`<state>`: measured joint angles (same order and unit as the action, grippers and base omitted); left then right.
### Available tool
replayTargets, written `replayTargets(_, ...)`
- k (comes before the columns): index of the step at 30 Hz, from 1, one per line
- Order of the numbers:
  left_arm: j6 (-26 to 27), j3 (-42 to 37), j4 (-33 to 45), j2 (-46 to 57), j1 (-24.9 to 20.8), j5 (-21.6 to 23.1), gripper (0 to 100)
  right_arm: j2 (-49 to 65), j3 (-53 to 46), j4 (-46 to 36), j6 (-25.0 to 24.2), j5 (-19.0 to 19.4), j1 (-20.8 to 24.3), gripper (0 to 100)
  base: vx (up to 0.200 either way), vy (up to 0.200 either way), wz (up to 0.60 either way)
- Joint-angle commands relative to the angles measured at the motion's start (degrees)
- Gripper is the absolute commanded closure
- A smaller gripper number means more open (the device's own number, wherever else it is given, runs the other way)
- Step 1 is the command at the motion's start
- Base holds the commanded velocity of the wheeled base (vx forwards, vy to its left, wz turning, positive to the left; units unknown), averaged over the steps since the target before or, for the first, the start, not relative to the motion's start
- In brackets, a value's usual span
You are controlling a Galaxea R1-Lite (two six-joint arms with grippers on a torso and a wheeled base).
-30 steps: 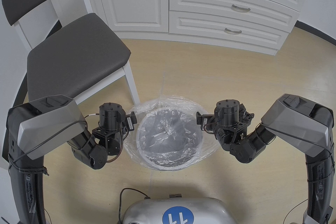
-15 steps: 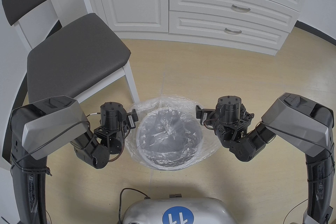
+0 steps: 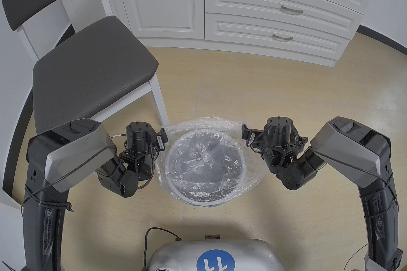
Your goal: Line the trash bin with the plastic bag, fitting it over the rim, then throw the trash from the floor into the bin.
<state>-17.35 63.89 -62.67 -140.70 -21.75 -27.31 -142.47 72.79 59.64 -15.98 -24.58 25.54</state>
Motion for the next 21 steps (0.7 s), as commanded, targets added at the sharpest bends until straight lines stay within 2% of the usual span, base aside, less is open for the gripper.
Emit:
replayTargets(1, -0.06, 1.94, 0.88, -1.94, 0.57, -0.03, 0, -2.2, 0.77, -0.05, -0.54, 0.23, -0.49, 0, 0.0, 0.0, 0.0)
replayTargets(12, 0.03, 4.49, 4.4, -6.07, 2.24, -0.03, 0, -5.45, 2.53, -0.49, -1.42, 0.58, -1.11, 0, 0.0, 0.0, 0.0)
replayTargets(21, 0.38, 0.27, 7.48, -0.36, 2.76, 0.15, 0, -1.76, -0.63, -0.49, -0.28, 0.14, -1.02, 0, 0.0, 0.0, 0.0)
